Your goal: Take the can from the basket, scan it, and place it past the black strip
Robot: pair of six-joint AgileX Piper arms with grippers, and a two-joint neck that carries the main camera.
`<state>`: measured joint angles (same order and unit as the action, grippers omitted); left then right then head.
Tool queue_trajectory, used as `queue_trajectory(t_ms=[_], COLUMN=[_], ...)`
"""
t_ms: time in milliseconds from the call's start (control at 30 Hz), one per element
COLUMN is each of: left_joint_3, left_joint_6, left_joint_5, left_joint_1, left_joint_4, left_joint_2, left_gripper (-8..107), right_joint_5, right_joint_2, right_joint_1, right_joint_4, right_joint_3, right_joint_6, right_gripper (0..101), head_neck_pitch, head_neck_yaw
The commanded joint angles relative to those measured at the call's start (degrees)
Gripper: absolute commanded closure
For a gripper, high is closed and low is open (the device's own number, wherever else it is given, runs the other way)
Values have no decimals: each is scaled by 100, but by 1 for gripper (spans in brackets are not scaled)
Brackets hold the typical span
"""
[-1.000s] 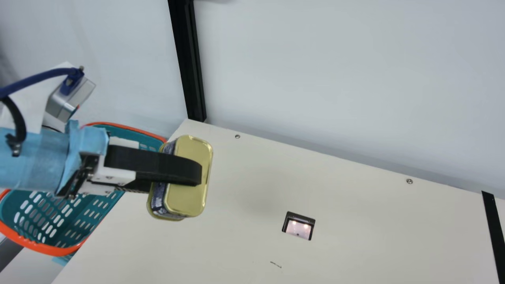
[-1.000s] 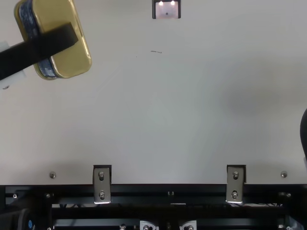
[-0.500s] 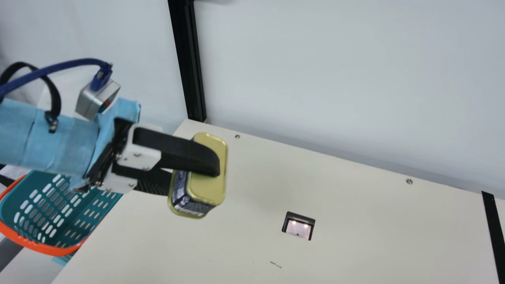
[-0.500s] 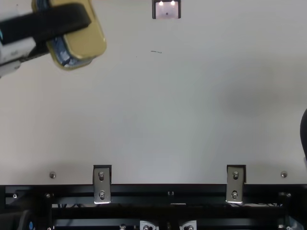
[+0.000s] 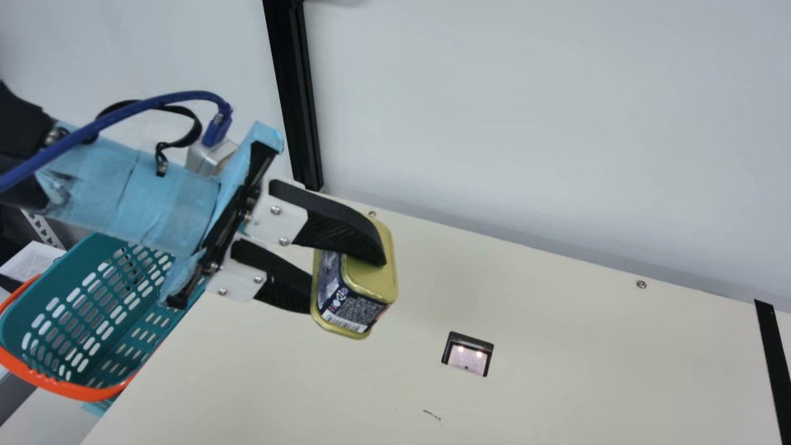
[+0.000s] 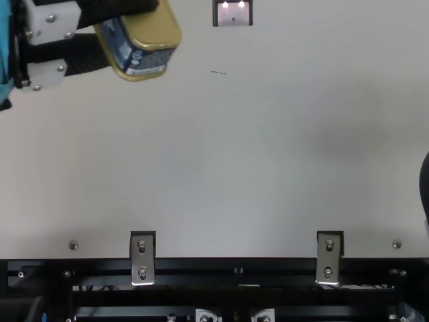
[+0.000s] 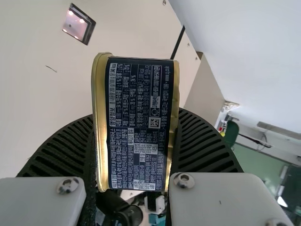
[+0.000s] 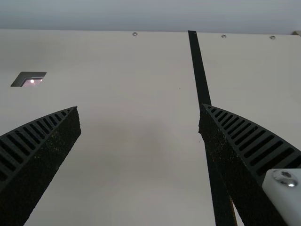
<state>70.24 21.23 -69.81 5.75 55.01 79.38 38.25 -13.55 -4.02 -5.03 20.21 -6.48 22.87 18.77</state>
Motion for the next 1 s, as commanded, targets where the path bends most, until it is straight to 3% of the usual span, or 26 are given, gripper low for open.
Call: queue_trajectory(t_ms=[0, 200, 333, 967], left_joint_3=[-43, -271, -329, -323], left_joint_6=[78, 486, 940, 1023], left_joint_5=[-9, -9, -9, -5], left_joint_1=[-115, -814, -1235, -1248], left_joint_4=[205, 956, 1079, 1102], left_joint_2=[-1, -235, -623, -729], left_gripper=[89, 89, 89, 89], right_joint_5=[0, 0, 0, 0], right_joint_2=[0, 0, 0, 0], right_joint_1=[0, 0, 0, 0], right_joint_4=[0, 0, 0, 0], right_joint_3=[0, 0, 0, 0], right_joint_6=[0, 0, 0, 0], right_gripper=[0, 0, 0, 0], head_neck_pitch=[198, 198, 198, 198], head_neck_yaw=[232, 232, 232, 232])
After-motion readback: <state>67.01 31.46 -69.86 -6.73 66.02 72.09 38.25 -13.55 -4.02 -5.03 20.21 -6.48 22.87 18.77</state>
